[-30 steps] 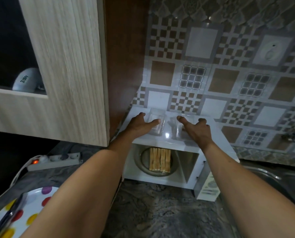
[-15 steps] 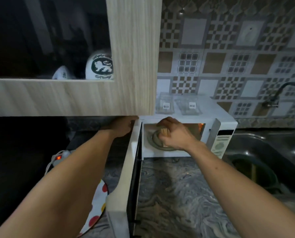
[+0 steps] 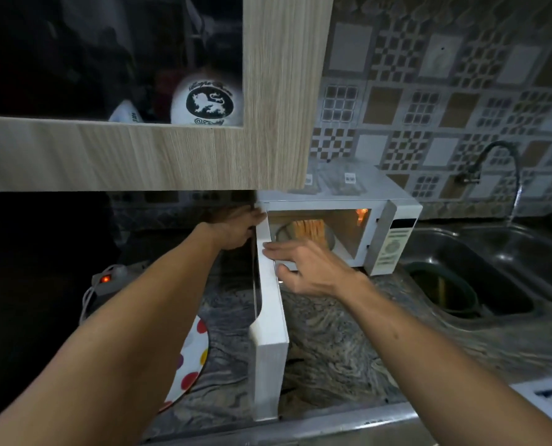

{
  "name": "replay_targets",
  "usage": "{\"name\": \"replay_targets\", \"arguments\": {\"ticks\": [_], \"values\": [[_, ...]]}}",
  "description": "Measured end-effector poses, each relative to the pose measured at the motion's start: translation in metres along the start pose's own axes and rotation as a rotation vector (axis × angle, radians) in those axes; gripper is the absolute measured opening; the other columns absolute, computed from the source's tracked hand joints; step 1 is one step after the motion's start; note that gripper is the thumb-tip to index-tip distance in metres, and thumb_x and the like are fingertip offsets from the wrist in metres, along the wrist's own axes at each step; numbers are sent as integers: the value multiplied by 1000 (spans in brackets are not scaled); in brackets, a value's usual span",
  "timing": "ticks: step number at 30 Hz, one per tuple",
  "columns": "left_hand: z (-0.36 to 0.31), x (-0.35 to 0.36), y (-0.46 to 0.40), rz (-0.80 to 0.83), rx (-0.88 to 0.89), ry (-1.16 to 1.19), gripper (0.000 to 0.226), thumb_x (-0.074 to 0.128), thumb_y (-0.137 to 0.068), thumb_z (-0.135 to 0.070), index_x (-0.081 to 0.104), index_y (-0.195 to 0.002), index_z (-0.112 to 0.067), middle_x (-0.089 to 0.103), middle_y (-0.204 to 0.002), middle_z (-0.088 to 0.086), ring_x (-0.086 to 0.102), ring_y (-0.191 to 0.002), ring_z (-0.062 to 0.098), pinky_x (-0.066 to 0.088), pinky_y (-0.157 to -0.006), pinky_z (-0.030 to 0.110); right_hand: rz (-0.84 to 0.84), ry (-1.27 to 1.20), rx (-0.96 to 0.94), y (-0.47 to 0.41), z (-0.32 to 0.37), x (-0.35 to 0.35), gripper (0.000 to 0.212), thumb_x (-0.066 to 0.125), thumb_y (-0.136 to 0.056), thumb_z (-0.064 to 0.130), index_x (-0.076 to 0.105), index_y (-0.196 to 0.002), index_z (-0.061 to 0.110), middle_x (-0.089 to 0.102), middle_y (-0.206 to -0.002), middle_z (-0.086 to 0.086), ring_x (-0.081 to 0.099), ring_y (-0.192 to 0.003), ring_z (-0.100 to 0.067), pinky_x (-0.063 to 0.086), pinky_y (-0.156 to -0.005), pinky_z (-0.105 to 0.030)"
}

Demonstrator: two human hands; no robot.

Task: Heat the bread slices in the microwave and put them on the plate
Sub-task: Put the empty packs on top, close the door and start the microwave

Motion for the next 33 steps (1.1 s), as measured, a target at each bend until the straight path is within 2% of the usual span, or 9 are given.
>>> {"name": "replay_targets", "arguments": {"ticks": [6,9,13,17,20,23,27,30,33], "values": [[-24,-9,-3,33,20,-263,63,41,-104,-32,12,-158,-16,5,-166,4,4,-152,20,4,-124,38,69,51,132,16,-20,-10,63,43,-93,58,51,-147,28,36,-156,21,44,-140,-14,38,-115,-40],[-38,-11,-9,61,-14,-253,65,43,-103,-36,16,-156,-10,12,-164,10,15,-150,25,15,-123,40,124,40,197,27,-35,-18,64,47,-94,54,39,-153,33,27,-160,23,40,-143,-17,36,-116,-40],[-60,-11,-19,37,-72,-228,62,47,-100,-40,29,-151,-9,28,-156,14,32,-141,31,33,-114,46,181,69,303,46,-63,-24,77,51,-92,46,14,-159,39,24,-165,8,38,-144,-26,39,-113,-43],[-75,-8,-34,26,-161,-234,61,52,-98,-40,36,-145,-4,40,-144,16,42,-131,32,39,-103,44,222,72,324,57,-93,-21,86,49,-94,40,-9,-158,40,-9,-168,11,23,-152,-26,29,-120,-46],[-88,-9,-43,38,-188,-296,53,53,-99,-36,44,-141,-4,47,-138,16,46,-127,32,40,-102,42,221,130,349,64,-116,-24,80,44,-101,39,-10,-159,33,-7,-169,7,22,-152,-27,23,-123,-46],[-99,-10,-54,63,-229,-400,47,55,-98,-31,49,-138,-7,51,-136,13,48,-125,30,41,-100,40,187,218,402,75,-141,-29,74,37,-105,43,-9,-161,25,-4,-169,-2,9,-155,-23,11,-125,-42],[-106,-4,-70,100,-286,-393,49,56,-94,-42,55,-134,-13,55,-134,11,50,-123,29,42,-99,39,130,240,476,83,-175,-36,73,34,-106,47,-2,-161,17,1,-169,-8,6,-155,-24,11,-125,-44],[-107,7,-82,87,-450,-299,67,60,-90,-50,46,-141,-9,47,-141,14,44,-128,32,42,-103,41,103,241,485,81,-199,-40,75,37,-105,48,0,-161,15,0,-169,-10,3,-155,-25,12,-125,-44],[-114,23,-82,34,-624,-146,89,61,-93,-37,8,-153,2,9,-160,25,14,-147,41,26,-118,48,111,226,479,74,-217,-42,77,36,-104,51,2,-161,14,-1,-169,-10,1,-155,-26,8,-126,-45]]}}
Point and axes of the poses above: each hand's wrist, its own y-axis away from the middle knuckle, its own x-axis out of the palm, z = x × y, the point moved 3 cm from there along -y, towards the middle knuckle
